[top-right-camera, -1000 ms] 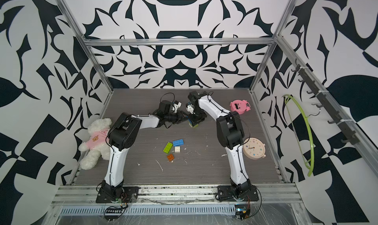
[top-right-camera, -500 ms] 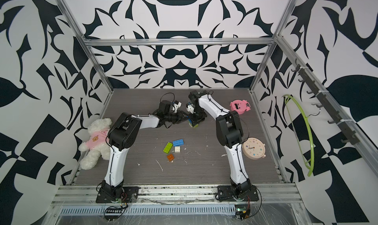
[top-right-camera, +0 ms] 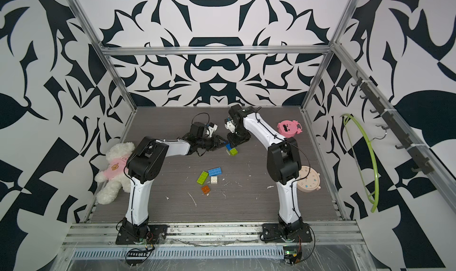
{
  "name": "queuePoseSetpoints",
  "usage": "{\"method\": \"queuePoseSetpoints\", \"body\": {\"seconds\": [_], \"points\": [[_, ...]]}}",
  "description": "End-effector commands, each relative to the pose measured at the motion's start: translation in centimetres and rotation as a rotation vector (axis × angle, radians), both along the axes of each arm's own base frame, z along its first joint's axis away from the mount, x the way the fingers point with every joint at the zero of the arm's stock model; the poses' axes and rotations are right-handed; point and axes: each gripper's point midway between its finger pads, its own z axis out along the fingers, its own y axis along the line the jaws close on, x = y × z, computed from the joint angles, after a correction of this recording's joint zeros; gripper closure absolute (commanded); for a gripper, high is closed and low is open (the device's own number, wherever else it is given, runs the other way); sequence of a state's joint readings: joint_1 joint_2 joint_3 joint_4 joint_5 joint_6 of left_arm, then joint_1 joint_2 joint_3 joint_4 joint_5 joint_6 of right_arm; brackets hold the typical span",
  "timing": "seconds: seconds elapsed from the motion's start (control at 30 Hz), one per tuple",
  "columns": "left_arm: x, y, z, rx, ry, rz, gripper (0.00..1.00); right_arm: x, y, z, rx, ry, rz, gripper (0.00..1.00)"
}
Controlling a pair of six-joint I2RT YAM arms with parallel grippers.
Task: Assemble a heart with lego
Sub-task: Assemble the lego brick with the lego brick.
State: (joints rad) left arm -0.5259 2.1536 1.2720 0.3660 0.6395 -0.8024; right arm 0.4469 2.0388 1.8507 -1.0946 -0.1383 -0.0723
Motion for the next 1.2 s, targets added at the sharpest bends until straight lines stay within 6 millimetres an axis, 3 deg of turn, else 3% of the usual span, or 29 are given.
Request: {"method": "queuePoseSetpoints", "body": {"seconds": [0.0, 0.57, 0.97, 1.17], "points": [[-1.1, 1.0, -0.6, 0.043, 0.015, 0.004, 0.6, -0.1, 0.3, 1.3, 0.026, -0.037, -0.011, 0.49], [-4.5, 3.3, -0.8, 0.079, 0.045, 0.027, 0.58, -0.3, 0.3, 1.0, 0.036, -0.045, -0.017, 0.49], [-3.9, 3.1, 1.0, 0.073, 0.005, 0.035, 0.38, -0.6, 0.2, 1.0, 0.041, -0.045, -0.02, 0.49], [-3.8, 3.7, 1.8, 0.103, -0.024, 0.052, 0.29, -0.8, 0.2, 2.0, 0.05, -0.083, -0.017, 0.49]]}}
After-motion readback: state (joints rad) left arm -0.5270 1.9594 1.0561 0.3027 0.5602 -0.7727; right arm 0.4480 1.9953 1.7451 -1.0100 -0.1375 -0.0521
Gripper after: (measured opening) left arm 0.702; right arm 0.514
